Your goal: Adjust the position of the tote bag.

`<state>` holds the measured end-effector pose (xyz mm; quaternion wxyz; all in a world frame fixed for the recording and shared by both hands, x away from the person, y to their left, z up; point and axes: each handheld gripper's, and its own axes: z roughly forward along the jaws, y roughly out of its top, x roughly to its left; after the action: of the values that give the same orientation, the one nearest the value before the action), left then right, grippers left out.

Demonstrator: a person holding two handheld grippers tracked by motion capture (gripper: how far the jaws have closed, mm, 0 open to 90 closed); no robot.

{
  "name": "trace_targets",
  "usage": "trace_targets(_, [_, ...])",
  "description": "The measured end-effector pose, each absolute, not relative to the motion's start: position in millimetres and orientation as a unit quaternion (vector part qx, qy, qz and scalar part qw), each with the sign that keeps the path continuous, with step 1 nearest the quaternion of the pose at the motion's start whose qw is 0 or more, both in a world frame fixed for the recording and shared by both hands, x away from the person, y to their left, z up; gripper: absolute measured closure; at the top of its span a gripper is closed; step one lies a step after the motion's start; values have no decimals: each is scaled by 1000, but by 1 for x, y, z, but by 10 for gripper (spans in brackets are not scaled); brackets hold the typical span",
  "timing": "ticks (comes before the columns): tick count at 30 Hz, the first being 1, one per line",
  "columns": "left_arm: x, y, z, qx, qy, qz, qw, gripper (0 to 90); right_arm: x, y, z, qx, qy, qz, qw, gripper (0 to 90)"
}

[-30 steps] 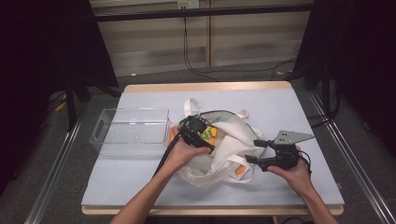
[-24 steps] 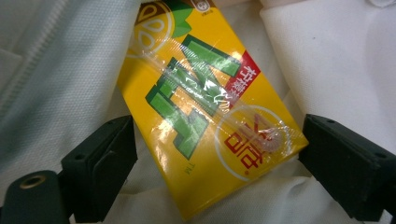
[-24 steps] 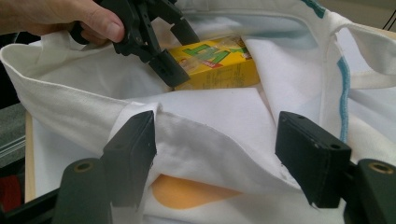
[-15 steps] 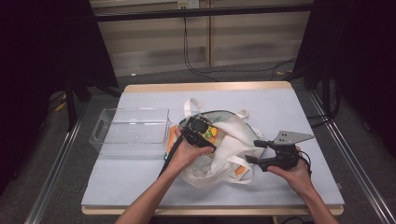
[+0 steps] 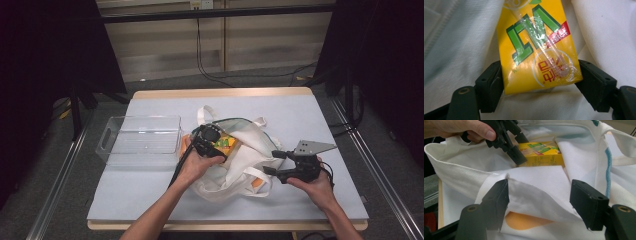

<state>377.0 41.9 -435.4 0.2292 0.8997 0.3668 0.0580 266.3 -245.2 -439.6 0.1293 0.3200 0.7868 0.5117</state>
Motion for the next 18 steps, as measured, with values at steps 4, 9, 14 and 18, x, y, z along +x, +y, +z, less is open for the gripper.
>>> trace_targets(4, [376, 44, -432, 899, 368, 56, 230, 268, 267, -245, -440, 319, 788, 511, 129, 318])
trace_targets(9, [376, 47, -429, 899, 367, 48, 233, 272, 266, -245, -439, 319, 787, 511, 132, 318])
trace_targets(14, [375, 50, -423, 899, 365, 41, 240, 273, 266, -246, -439, 320, 786, 513, 132, 318])
trace_targets(18, [376, 54, -417, 893, 371, 41, 251, 277, 266, -246, -439, 319, 786, 513, 131, 318])
